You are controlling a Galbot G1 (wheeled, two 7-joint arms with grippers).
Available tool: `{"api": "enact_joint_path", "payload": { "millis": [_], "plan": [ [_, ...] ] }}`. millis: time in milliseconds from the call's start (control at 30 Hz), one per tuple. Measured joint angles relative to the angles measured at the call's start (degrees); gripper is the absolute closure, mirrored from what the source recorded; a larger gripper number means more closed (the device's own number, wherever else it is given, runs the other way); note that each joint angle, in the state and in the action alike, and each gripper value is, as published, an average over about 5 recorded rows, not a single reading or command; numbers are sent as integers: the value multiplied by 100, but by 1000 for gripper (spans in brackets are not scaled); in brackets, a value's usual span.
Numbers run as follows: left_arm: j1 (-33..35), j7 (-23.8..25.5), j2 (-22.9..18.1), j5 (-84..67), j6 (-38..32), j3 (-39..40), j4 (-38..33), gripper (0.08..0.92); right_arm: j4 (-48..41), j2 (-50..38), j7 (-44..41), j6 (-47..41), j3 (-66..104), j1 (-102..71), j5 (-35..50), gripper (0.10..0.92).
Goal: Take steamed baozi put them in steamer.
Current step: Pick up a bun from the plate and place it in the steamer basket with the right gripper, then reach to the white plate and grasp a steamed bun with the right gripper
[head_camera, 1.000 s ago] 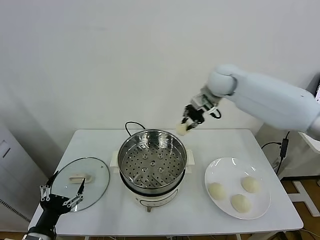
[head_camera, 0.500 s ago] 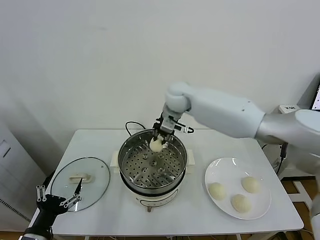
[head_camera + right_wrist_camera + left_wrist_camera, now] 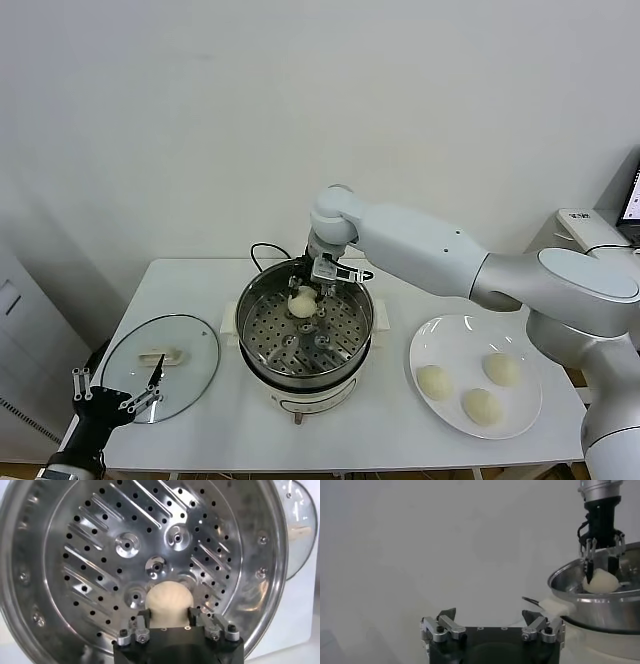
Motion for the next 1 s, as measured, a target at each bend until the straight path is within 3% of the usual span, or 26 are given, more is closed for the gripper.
{"api": "enact_joint_path", "payload": {
  "millis": [233,567,767,1000],
  "plan": [
    [-24,-5,29,-10,-11,14,-1,177,126,-366,83,-704,-285,628,1150,212],
    [-101,-27,40,-12,-9,56,-23,177,208,-1522,140,-2722,-1690,1871,3636,203],
    [-107,-32,62,-13,-4,71,-61,177,596,-2441,145,-3524,-2176,1960,4148,203],
    [-80,-53,33,12,2,89,-102,177,1161,-3360,285,-3997,-2267,1427,4187,203]
  ]
}}
